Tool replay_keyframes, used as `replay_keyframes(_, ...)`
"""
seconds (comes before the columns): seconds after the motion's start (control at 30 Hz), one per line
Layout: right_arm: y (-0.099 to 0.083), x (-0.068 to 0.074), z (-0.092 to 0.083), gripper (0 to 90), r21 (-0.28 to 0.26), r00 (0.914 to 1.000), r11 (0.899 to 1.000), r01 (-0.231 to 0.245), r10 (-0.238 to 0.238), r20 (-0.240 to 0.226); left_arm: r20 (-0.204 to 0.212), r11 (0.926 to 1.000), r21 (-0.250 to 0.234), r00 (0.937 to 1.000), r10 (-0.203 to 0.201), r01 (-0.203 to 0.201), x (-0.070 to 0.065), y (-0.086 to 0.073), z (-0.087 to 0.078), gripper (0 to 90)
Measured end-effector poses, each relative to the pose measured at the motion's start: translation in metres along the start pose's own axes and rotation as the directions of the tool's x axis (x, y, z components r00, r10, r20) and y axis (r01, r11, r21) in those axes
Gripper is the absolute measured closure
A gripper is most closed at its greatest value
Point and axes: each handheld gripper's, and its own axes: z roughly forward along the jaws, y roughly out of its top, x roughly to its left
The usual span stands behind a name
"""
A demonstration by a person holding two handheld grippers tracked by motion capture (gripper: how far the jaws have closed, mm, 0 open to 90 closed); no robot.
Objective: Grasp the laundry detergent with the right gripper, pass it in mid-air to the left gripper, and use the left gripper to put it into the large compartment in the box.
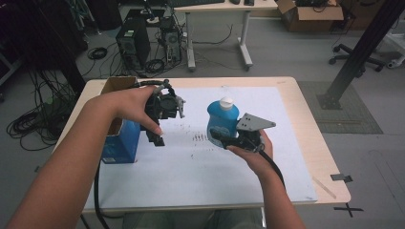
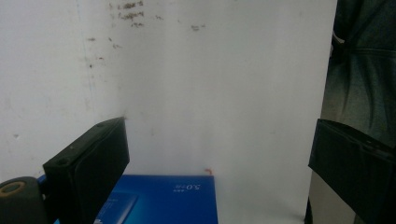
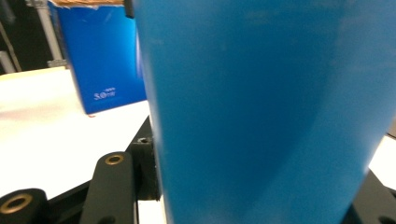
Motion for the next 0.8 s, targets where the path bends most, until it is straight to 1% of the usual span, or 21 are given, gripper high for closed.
replay_keyframes(0.03, 0.003, 0.0, -0.002, 44.7, 0.001, 0.9999, 1.0, 0.008, -0.008, -0.013, 0.001, 1.0, -0.002, 1.0, 0.002, -0.002, -0.001, 0.001, -0.003, 5.2)
replay_keyframes(0.07, 0.009, -0.001, -0.005, 44.6, 0.001, 0.999, 1.0, 0.019, -0.019, -0.039, 0.002, 1.0, -0.001, 1.0, 0.005, -0.005, -0.001, 0.001, -0.004, 5.2)
replay_keyframes(0.1, 0.009, -0.001, -0.005, 44.6, 0.001, 0.999, 1.0, 0.019, -0.019, -0.039, 0.0, 1.0, -0.006, 1.0, 0.008, -0.008, -0.002, 0.002, -0.007, 5.2)
replay_keyframes(0.17, 0.014, -0.001, -0.007, 44.7, 0.001, 0.9971, 1.0, 0.028, -0.028, -0.071, 0.005, 0.9999, -0.008, 0.9999, 0.01, -0.01, -0.004, 0.003, -0.011, 5.1)
replay_keyframes(0.23, 0.018, -0.001, -0.009, 44.7, 0.006, 0.9944, 0.999, 0.034, -0.033, -0.1, 0.006, 0.9998, -0.012, 0.9999, 0.014, -0.014, -0.005, 0.004, -0.015, 5.1)
replay_keyframes(0.27, 0.02, -0.002, -0.011, 44.7, 0.006, 0.991, 0.999, 0.037, -0.035, -0.129, 0.009, 0.9998, -0.009, 0.9998, 0.016, -0.016, -0.006, 0.005, -0.017, 5.1)
replay_keyframes(0.3, 0.02, -0.002, -0.011, 44.7, 0.006, 0.991, 0.999, 0.037, -0.035, -0.129, 0.008, 0.9998, -0.013, 0.9998, 0.018, -0.018, -0.007, 0.006, -0.018, 5.1)
replay_keyframes(0.33, 0.021, -0.002, -0.012, 44.8, 0.004, 0.9857, 1.0, 0.029, -0.028, -0.166, 0.011, 0.9997, -0.013, 0.9997, 0.021, -0.021, -0.007, 0.007, -0.02, 5.1)
replay_keyframes(0.37, 0.022, -0.002, -0.013, 44.8, 0.005, 0.9829, 1.0, 0.031, -0.03, -0.182, 0.015, 0.9996, -0.015, 0.9996, 0.025, -0.025, -0.008, 0.008, -0.022, 5.1)
replay_keyframes(0.4, 0.022, -0.002, -0.013, 44.8, 0.005, 0.9829, 1.0, 0.031, -0.03, -0.182, 0.016, 0.9995, -0.018, 0.9995, 0.026, -0.025, -0.009, 0.009, -0.023, 5.1)
replay_keyframes(0.5, 0.025, -0.001, -0.013, 44.8, 0.014, 0.9739, 0.999, 0.04, -0.036, -0.224, 0.02, 0.9992, -0.02, 0.9992, 0.034, -0.034, -0.011, 0.012, -0.027, 5.1)
replay_keyframes(0.6, 0.027, 0.0, -0.013, 44.8, 0.014, 0.9641, 0.999, 0.037, -0.032, -0.264, 0.022, 0.9987, -0.026, 0.9988, 0.044, -0.044, -0.012, 0.016, -0.031, 5.1)
replay_keyframes(0.63, 0.028, 0.001, -0.013, 44.8, 0.009, 0.961, 0.999, 0.037, -0.033, -0.274, 0.026, 0.9984, -0.029, 0.9985, 0.049, -0.048, -0.012, 0.018, -0.033, 5.1)
replay_keyframes(0.73, 0.028, 0.003, -0.012, 44.8, -0.019, 0.9503, 0.999, 0.03, -0.035, -0.309, 0.02, 0.9982, -0.026, 0.9983, 0.055, -0.054, -0.014, 0.022, -0.036, 5.0)
replay_keyframes(0.77, 0.028, 0.003, -0.011, 44.9, -0.02, 0.9482, 0.999, 0.028, -0.033, -0.316, 0.021, 0.9983, -0.022, 0.9982, 0.055, -0.055, -0.014, 0.023, -0.037, 5.0)
replay_keyframes(0.8, 0.028, 0.003, -0.011, 44.9, -0.02, 0.9482, 0.999, 0.028, -0.033, -0.316, 0.019, 0.9981, -0.02, 0.9981, 0.058, -0.058, -0.014, 0.024, -0.038, 5.0)
